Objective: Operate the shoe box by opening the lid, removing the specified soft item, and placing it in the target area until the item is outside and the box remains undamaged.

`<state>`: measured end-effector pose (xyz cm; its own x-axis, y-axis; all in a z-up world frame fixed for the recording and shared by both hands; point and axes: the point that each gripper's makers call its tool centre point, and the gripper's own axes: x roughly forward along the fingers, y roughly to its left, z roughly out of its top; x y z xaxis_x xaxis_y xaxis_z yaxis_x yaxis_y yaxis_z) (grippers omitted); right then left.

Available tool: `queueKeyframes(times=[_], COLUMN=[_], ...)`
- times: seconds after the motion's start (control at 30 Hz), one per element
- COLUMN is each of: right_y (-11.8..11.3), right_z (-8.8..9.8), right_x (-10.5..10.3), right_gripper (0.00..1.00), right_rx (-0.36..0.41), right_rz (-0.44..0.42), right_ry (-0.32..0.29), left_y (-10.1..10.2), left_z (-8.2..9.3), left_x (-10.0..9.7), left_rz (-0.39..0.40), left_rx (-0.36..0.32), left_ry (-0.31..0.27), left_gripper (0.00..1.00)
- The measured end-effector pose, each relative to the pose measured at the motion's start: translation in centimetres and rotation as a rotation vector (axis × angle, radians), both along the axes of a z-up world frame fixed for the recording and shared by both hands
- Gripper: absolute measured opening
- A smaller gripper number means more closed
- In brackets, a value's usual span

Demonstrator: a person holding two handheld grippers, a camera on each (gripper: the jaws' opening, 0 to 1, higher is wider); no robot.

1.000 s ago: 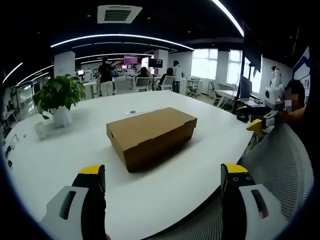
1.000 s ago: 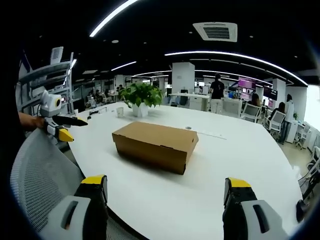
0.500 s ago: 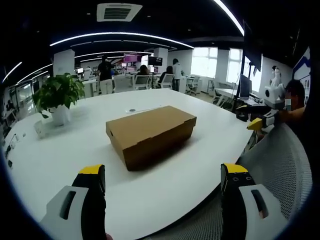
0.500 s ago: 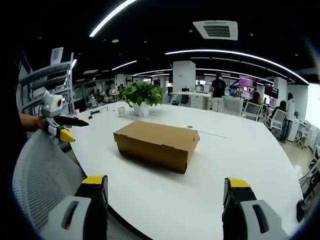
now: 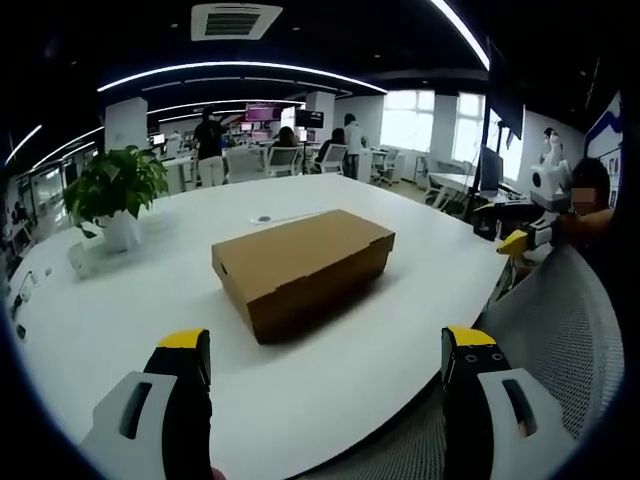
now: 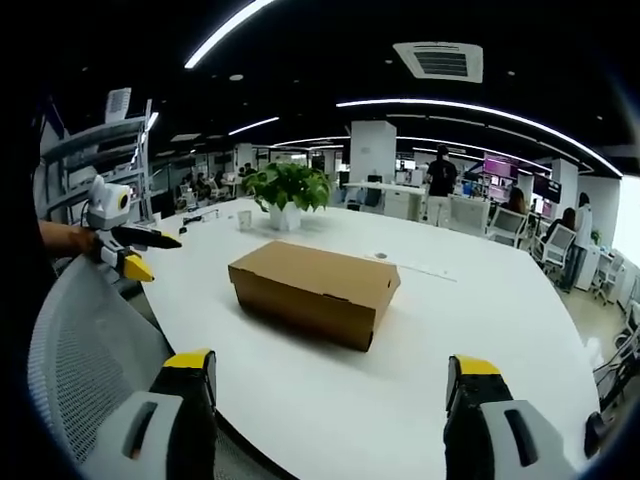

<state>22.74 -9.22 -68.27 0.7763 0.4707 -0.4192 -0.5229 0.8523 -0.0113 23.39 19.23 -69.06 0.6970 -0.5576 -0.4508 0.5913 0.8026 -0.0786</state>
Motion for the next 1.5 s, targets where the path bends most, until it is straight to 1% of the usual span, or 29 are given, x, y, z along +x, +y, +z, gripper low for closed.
queueKeyframes(times=[0.13,0.23,0.33,0.43,0.7,0.87,1.07,1.27,1.5], right_y=[-0.2,-0.3,-0.4,-0.4,-0.4,-0.4,-0.2,0.1,0.4], right_z=[0.1,0.2,0.1,-0.1,-1.0,-1.4,-2.1,-2.7,-3.3], right_x=[0.7,1.2,1.7,2.2,3.7,4.7,5.6,6.4,8.0], right_gripper=[0.96,0.95,0.94,0.94,0.92,0.92,0.91,0.91,0.89], right_rx=[-0.022,-0.024,-0.042,-0.041,-0.05,-0.054,-0.063,-0.072,-0.083], right_rz=[0.007,0.011,0.024,0.031,0.055,0.062,0.084,0.108,0.141], right_ry=[0.003,0.002,0.002,0.01,0.025,0.03,0.036,0.042,0.041], left_y=[0.4,0.8,1.0,1.2,1.0,0.9,0.7,0.7,0.8], left_z=[-0.2,-0.5,-0.6,-0.7,-1.0,-1.3,-1.5,-2.2,-3.3], left_x=[0.4,0.7,1.1,1.6,2.8,3.6,4.7,6.0,7.4], left_rz=[0.009,0.014,0.021,0.031,0.028,0.032,0.033,0.032,0.044], left_rx=[0.005,0.019,0.023,0.024,0.037,0.032,0.039,0.044,0.053], left_ry=[0.013,0.025,0.028,0.034,0.044,0.049,0.045,0.046,0.053], left_gripper=[1.0,1.0,1.0,1.0,1.0,0.99,0.98,0.96,0.93])
